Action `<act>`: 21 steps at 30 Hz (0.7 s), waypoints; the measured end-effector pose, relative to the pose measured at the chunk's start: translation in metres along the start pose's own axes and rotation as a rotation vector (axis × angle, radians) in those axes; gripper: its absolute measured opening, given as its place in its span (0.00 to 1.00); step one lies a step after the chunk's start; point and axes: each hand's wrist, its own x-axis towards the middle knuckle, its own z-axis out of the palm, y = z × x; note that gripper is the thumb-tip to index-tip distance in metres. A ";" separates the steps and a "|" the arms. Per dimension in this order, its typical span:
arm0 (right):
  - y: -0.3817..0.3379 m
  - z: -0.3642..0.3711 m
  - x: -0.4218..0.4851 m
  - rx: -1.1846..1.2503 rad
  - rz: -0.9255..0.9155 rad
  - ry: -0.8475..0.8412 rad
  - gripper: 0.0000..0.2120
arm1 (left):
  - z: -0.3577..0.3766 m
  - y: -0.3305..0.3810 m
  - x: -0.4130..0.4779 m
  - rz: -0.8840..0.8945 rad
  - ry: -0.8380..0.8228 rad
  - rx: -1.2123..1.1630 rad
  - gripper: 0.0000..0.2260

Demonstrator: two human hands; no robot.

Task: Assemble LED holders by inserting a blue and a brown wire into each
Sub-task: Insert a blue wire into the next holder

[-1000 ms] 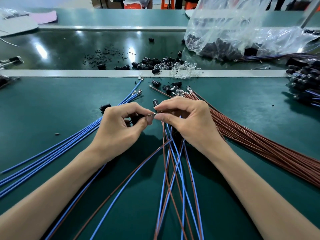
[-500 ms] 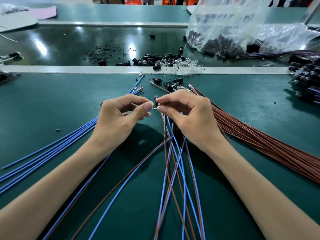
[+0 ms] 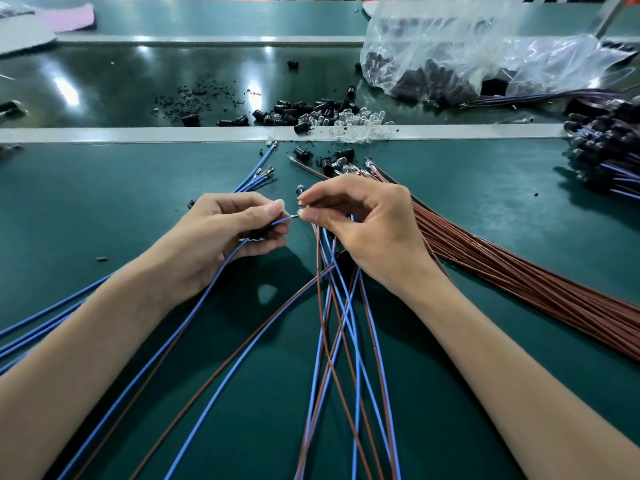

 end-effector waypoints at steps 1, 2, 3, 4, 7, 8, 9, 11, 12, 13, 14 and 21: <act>0.000 0.001 0.000 0.000 -0.001 0.000 0.09 | 0.001 0.000 0.000 0.006 0.006 0.009 0.08; 0.000 0.001 -0.001 -0.001 -0.005 -0.003 0.08 | 0.002 0.000 -0.001 0.014 0.010 0.020 0.08; 0.000 0.002 -0.001 -0.005 -0.012 -0.008 0.08 | 0.004 -0.001 -0.001 0.025 0.015 0.030 0.07; 0.000 0.003 -0.001 -0.011 -0.020 -0.014 0.08 | 0.006 -0.001 -0.001 0.037 0.020 0.040 0.07; -0.001 0.005 -0.002 -0.023 -0.034 -0.009 0.08 | 0.009 -0.001 -0.003 0.057 0.044 0.054 0.07; -0.001 0.005 -0.002 -0.021 -0.033 -0.001 0.08 | 0.010 -0.001 -0.003 0.059 0.050 0.054 0.07; -0.001 0.005 -0.002 -0.019 -0.031 0.007 0.08 | 0.011 -0.001 -0.004 0.062 0.056 0.053 0.07; -0.001 0.005 -0.002 -0.020 -0.030 0.019 0.09 | 0.012 -0.002 -0.004 0.069 0.070 0.054 0.08; -0.002 0.005 -0.002 -0.022 -0.031 0.026 0.09 | 0.012 -0.002 -0.004 0.073 0.079 0.055 0.08; -0.002 0.005 -0.002 -0.023 -0.032 0.034 0.09 | 0.013 -0.002 -0.004 0.076 0.088 0.052 0.08; -0.002 0.006 -0.002 -0.022 -0.032 0.043 0.10 | 0.013 -0.003 -0.004 0.079 0.097 0.047 0.08; -0.002 0.007 -0.002 0.005 -0.005 0.073 0.10 | 0.016 -0.003 -0.004 0.112 0.150 0.009 0.08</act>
